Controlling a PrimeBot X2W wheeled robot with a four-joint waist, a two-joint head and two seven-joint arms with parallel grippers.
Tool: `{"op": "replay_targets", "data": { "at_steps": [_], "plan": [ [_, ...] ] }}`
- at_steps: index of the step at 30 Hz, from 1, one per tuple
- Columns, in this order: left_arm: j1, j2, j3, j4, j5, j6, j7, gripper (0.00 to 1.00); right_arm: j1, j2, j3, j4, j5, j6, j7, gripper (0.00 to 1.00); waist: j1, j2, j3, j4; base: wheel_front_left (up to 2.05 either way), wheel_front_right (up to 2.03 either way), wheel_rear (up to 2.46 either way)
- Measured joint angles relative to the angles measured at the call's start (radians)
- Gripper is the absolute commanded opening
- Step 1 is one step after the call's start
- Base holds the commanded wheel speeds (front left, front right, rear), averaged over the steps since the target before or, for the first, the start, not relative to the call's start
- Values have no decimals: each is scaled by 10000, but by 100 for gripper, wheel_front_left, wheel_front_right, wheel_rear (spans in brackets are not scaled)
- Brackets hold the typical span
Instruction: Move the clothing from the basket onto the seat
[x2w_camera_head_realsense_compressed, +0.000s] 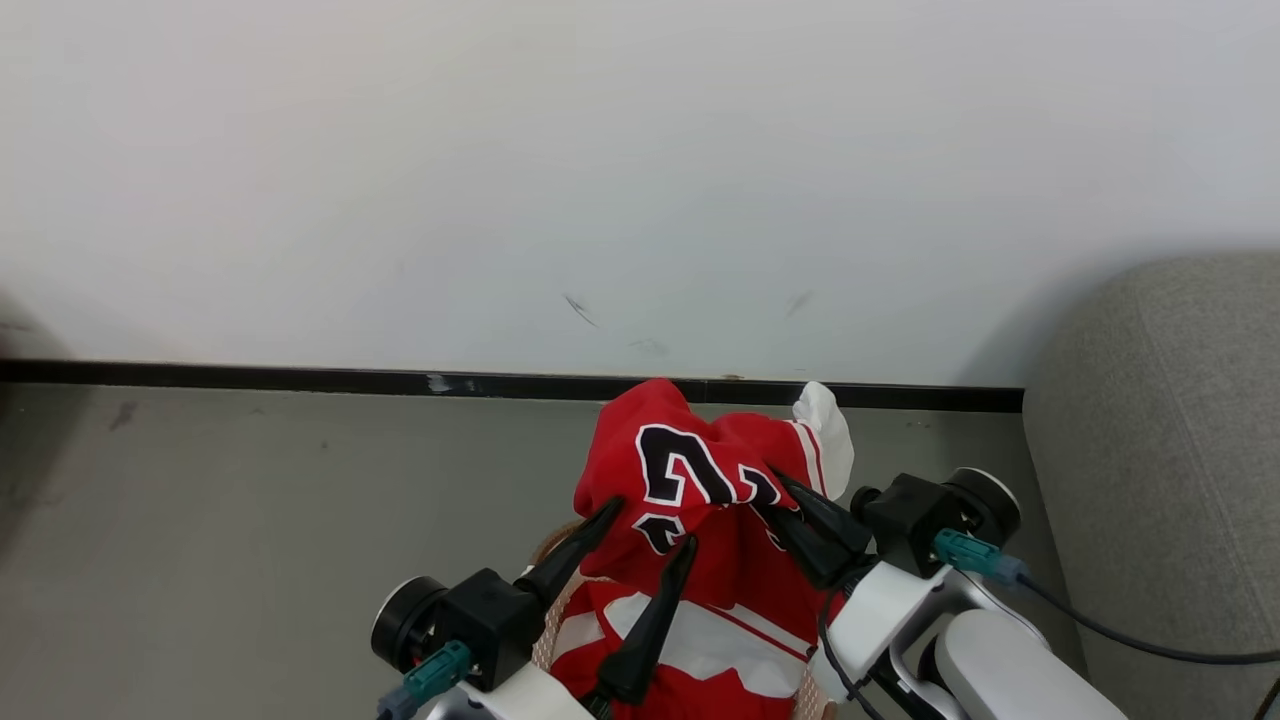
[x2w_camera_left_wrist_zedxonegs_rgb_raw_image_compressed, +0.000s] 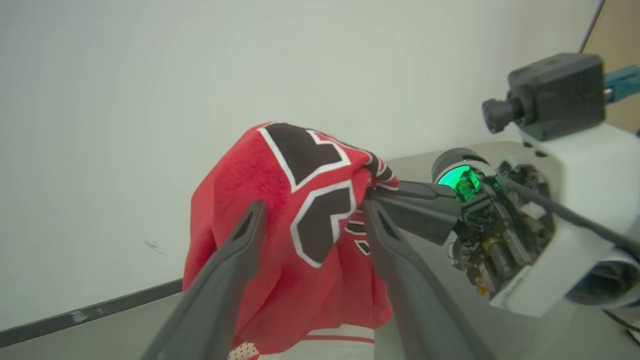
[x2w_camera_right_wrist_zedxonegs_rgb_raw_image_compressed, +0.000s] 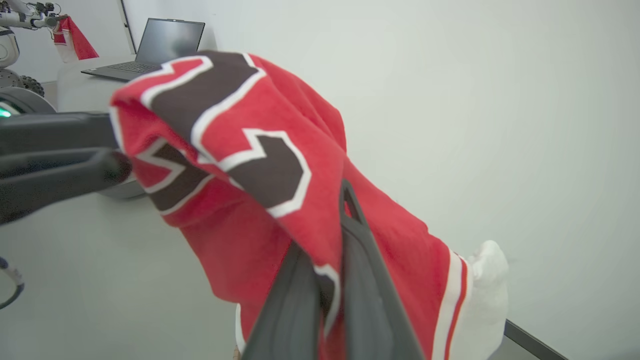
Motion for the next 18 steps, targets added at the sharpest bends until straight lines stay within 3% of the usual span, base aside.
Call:
{"op": "replay_targets", "data": {
  "at_steps": [18],
  "plan": [
    [23, 155, -224, -17, 82, -107, -117, 100, 1148, -558, -1975, -1133, -407, 0, 0, 0, 0, 0, 174, -1169, 0, 0, 0]
  ]
}}
